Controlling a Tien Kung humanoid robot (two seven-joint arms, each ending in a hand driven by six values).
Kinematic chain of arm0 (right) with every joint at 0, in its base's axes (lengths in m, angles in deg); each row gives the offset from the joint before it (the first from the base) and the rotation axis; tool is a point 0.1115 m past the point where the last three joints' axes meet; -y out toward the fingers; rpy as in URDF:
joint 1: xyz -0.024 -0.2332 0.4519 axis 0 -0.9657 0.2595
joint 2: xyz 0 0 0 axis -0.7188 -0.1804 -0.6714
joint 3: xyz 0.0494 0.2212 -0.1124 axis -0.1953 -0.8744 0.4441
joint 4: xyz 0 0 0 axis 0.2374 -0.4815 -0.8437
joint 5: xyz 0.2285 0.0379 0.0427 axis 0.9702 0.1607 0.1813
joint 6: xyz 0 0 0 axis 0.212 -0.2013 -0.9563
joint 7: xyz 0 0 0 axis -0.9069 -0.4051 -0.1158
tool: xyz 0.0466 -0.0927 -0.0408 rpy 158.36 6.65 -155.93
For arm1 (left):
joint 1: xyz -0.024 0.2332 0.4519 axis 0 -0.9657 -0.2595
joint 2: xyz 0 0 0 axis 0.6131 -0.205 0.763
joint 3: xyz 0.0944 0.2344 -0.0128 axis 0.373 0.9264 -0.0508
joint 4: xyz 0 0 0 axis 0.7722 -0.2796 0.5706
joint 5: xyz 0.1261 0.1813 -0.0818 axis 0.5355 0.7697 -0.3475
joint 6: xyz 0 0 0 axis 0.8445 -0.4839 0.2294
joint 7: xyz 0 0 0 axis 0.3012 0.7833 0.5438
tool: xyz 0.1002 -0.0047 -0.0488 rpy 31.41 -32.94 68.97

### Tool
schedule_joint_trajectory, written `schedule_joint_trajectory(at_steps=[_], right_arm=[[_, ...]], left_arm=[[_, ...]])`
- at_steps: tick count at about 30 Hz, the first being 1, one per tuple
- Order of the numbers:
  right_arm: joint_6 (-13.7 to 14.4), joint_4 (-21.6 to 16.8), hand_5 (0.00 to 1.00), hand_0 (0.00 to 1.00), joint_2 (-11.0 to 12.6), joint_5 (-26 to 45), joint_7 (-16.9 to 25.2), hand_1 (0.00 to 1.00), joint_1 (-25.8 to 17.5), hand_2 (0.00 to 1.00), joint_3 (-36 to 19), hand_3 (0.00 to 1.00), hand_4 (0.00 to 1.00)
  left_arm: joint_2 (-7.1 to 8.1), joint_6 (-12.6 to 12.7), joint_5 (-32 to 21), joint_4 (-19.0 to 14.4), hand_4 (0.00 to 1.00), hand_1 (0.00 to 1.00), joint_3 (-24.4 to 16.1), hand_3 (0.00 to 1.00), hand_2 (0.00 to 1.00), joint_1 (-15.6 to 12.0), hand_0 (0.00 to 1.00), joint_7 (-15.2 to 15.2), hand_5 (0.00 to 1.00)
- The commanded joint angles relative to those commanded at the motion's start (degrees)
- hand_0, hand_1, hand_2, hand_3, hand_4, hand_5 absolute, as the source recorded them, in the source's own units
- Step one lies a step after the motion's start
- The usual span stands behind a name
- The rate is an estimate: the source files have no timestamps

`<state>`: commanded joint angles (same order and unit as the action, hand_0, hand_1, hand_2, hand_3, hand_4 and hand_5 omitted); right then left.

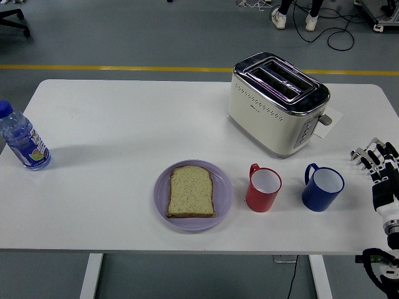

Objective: Pick up the cup,pour liquid into bread,place the cup on the desk

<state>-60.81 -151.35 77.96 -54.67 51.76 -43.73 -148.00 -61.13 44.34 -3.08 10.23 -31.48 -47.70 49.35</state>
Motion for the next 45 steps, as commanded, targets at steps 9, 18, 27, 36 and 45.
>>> schedule_joint_trajectory(at_steps=[9,18,27,36,45], right_arm=[[1.97,-1.42,0.108,0.86,1.29,-14.47,-2.19,0.759,-0.71,0.881,0.72,0.859,0.838],[0.89,-2.6,0.151,0.904,2.97,-21.92,-2.02,0.807,-2.24,0.926,2.56,0.923,0.881],[2.06,-3.14,0.198,0.976,4.33,-28.58,-2.03,0.877,-3.89,0.976,5.0,0.998,0.954],[3.84,-3.3,0.213,0.986,5.55,-31.96,-1.57,0.886,-5.15,0.978,7.69,0.998,0.979],[6.64,-0.01,0.138,0.996,5.47,-33.27,1.03,0.894,-5.51,0.987,11.15,0.998,0.994]], left_arm=[[0.06,-0.01,0.07,0.0,0.24,0.639,0.02,0.503,0.649,0.06,0.632,-0.03,0.866],[0.1,0.0,0.11,-0.01,0.24,0.638,-0.16,0.502,0.65,0.19,0.632,-0.05,0.866],[0.12,0.0,0.16,0.01,0.24,0.637,-0.14,0.502,0.65,0.23,0.633,-0.05,0.866],[0.09,-0.01,0.2,0.01,0.24,0.638,-0.19,0.502,0.649,0.2,0.633,-0.05,0.866],[0.06,-0.04,0.02,0.02,0.24,0.638,0.09,0.502,0.649,0.01,0.633,-0.03,0.866]])
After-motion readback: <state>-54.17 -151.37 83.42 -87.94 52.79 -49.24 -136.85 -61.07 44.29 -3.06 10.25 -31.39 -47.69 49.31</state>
